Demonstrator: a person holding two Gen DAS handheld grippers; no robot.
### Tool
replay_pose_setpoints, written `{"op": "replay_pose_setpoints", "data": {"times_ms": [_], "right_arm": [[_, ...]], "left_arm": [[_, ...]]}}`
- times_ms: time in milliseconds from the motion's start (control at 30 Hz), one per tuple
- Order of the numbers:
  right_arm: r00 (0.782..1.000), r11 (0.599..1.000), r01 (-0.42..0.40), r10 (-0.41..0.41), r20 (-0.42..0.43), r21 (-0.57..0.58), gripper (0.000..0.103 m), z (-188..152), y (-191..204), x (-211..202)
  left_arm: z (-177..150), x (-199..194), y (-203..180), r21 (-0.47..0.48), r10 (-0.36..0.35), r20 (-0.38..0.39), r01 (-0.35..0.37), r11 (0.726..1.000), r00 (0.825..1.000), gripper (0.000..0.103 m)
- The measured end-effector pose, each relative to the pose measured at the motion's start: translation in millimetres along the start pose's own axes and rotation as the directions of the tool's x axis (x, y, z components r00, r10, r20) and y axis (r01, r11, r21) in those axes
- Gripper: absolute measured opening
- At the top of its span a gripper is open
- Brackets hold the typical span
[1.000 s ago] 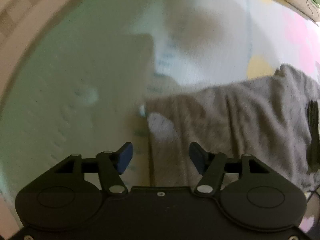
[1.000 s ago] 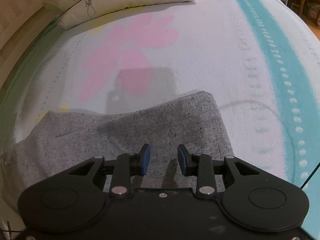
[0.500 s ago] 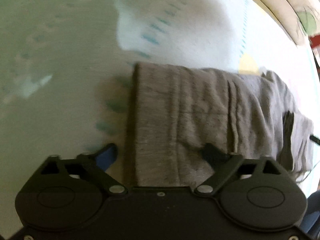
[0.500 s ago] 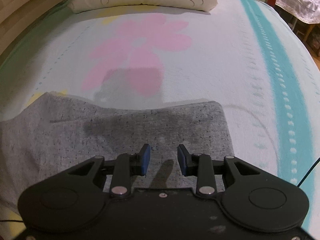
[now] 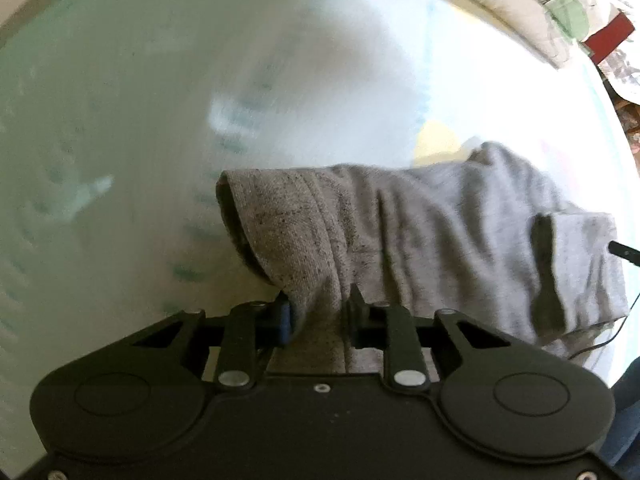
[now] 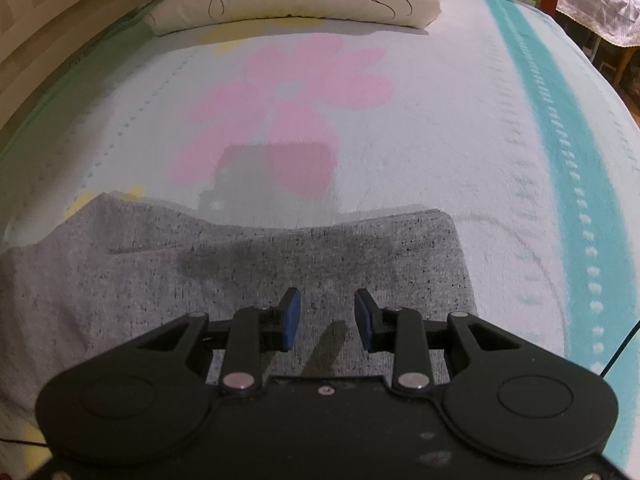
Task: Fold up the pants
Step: 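Lift the held edge with the left gripper and fold it over the stack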
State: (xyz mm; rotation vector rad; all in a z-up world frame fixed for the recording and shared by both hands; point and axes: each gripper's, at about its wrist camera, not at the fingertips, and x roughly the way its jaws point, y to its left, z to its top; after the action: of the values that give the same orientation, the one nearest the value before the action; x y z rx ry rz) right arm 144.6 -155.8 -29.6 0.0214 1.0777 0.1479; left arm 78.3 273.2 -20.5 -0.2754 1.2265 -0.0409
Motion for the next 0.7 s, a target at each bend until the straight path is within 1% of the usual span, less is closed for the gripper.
{"op": "replay_pose_setpoints", "data": {"times_ms": [67, 167, 333, 433, 500, 600, 700], "right_arm": [[1.0, 1.0, -0.005, 0.005, 0.006, 0.004, 0.033, 0, -1, -1], [1.0, 1.0, -0.016, 0.016, 0.015, 0.018, 0.033, 1, -4, -4], [0.999, 0.997, -0.042, 0.04, 0.027, 0.064, 0.033, 1, -15, -9], [0.998, 0.994, -0.055, 0.052, 0.034, 0.092, 0.033, 1, -20, -10], [0.997, 0.99, -0.067, 0.062, 0.044, 0.122, 0.033, 1, -29, -13], [0.995, 0.98, -0.084, 0.074, 0.062, 0.18, 0.033, 1, -41, -16], [0.992, 0.962, -0.112, 0.093, 0.084, 0.248, 0.033, 0, -57, -17]], "left_arm": [[3, -14, -19, 0.038, 0.018, 0.028, -0.019, 0.999, 0.999, 0.031], [7, -31, -48, 0.067, 0.052, 0.052, -0.055, 0.996, 0.997, 0.03], [9, -54, -82, 0.081, 0.068, 0.092, -0.076, 0.994, 0.993, 0.029], [6, -71, -110, 0.115, 0.054, 0.123, -0.068, 0.991, 0.991, 0.029], [6, -78, -134, 0.138, 0.045, 0.127, -0.063, 0.988, 0.991, 0.028], [6, -81, -173, 0.176, 0.026, 0.134, -0.05, 0.983, 0.991, 0.028], [10, -75, -215, 0.204, -0.021, 0.136, -0.008, 0.979, 0.99, 0.028]]}}
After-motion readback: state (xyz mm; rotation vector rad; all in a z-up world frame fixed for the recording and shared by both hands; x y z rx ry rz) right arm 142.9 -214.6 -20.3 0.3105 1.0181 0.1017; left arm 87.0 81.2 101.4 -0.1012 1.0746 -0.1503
